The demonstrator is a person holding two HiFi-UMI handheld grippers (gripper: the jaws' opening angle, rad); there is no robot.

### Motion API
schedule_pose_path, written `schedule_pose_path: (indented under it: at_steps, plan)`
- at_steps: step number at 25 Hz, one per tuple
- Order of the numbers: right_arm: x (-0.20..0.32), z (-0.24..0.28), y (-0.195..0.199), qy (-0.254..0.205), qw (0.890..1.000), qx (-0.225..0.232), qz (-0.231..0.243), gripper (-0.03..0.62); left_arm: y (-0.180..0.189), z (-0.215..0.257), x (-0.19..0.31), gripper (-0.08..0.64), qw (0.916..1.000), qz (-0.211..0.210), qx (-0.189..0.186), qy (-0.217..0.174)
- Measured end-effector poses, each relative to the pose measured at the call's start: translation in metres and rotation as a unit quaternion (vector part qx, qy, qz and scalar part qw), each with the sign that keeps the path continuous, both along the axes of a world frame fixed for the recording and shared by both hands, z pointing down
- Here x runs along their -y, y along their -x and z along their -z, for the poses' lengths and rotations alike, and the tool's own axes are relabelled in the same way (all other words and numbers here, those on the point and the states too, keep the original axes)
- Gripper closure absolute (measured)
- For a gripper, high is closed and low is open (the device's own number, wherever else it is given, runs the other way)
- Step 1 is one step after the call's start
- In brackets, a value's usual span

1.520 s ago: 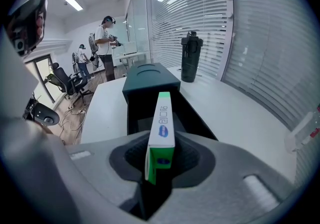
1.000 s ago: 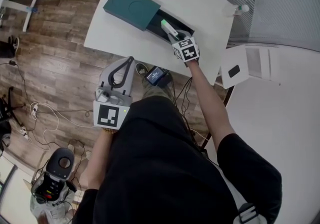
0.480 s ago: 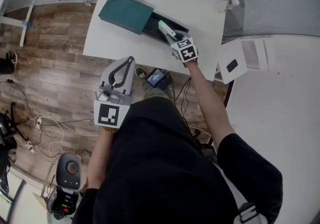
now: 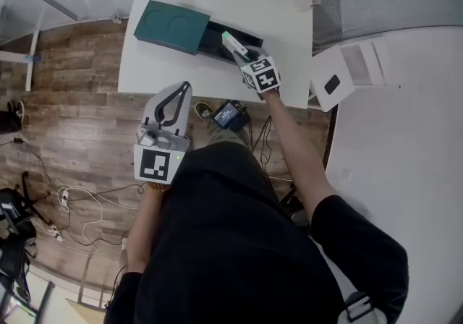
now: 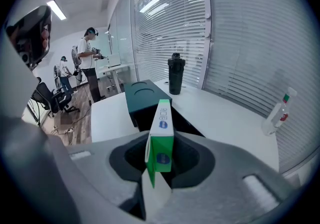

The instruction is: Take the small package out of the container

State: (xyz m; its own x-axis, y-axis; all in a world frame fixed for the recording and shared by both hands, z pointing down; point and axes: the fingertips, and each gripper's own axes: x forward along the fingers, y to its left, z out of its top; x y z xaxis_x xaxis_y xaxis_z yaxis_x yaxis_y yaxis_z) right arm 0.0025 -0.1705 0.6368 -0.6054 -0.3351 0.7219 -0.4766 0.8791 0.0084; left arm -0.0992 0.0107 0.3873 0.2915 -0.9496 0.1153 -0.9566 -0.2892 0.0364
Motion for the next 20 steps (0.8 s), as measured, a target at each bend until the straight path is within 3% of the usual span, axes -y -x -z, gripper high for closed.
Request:
schedule_pose_path:
  at_steps: [9,20]
  plan:
    - [0.003,0.021,-0.012,-0.010,0.999,0.026,-0.045,0.503,0.001,0.007,0.008,0.558,0.9996,-0.024,-0.004,-0.015]
    - [-0.003,0.065,-0.018,-0.022,0.992,0.089,-0.087,0.503,-0.010,0.018,0.017,0.558,0.9980,-0.058,-0.008,-0.025]
